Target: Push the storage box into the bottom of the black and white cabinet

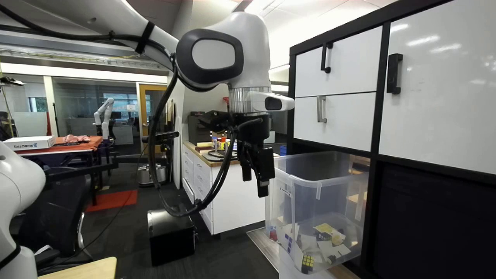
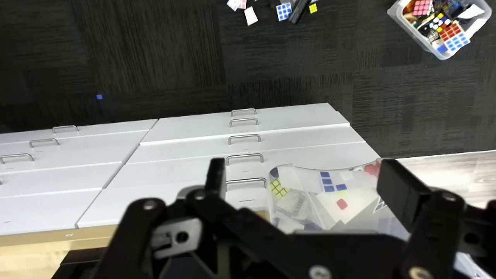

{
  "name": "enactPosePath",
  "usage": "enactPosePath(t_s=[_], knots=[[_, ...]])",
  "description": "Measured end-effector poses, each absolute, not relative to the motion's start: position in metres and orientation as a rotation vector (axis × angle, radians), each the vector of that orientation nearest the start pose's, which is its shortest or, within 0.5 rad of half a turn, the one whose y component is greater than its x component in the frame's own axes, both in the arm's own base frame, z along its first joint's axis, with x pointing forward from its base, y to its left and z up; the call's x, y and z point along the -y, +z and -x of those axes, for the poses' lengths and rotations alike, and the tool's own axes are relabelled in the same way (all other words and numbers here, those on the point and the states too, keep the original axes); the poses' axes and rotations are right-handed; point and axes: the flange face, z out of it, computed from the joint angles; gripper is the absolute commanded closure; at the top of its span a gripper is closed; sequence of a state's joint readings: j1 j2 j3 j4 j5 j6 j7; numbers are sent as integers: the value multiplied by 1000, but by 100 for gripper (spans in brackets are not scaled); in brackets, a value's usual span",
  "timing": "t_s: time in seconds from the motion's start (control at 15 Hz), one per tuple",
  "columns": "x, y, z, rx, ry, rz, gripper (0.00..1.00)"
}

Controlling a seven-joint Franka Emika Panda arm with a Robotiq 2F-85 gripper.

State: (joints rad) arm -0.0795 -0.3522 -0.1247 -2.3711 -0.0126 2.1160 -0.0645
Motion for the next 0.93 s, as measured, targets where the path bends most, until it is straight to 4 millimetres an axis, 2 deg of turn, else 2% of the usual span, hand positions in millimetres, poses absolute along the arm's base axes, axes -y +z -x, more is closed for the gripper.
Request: enactPosePath(t_s=[0.47, 0.93], knots=[[66, 409, -437, -169, -342, 3119, 0], [26, 386, -452, -196, -610, 3078, 0]])
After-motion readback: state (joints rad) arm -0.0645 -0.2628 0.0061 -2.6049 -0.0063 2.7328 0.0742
